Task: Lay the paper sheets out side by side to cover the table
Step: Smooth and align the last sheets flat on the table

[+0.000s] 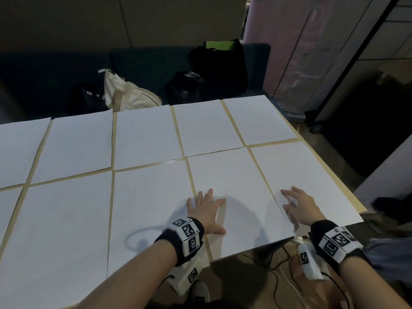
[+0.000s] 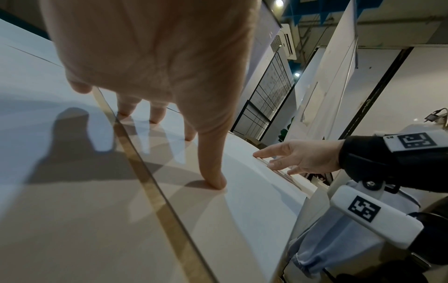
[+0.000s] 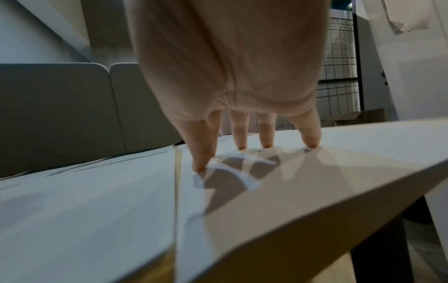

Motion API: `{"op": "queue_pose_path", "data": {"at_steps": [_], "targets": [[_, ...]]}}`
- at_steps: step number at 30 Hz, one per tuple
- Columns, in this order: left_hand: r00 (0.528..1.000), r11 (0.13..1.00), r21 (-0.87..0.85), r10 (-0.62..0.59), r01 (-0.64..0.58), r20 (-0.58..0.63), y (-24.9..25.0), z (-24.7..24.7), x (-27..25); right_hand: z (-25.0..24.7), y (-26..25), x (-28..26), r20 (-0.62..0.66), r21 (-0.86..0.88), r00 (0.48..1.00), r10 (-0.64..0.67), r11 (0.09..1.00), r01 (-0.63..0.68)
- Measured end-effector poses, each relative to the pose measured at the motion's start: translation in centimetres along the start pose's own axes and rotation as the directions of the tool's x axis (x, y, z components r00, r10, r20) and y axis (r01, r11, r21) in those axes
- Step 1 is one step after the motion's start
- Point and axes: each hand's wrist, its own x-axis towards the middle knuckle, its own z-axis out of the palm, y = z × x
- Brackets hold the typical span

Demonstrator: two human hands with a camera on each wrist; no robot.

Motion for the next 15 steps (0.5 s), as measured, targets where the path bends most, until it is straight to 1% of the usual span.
{"op": "queue_pose_path", "data": {"at_steps": [15], "targets": [[1.000, 1.000, 0.021, 0.006, -0.006, 0.008, -0.03, 0.18, -0.10, 0.09, 0.04, 0.19, 0.005, 0.008, 1.000, -0.002, 1.000, 0.002]]}}
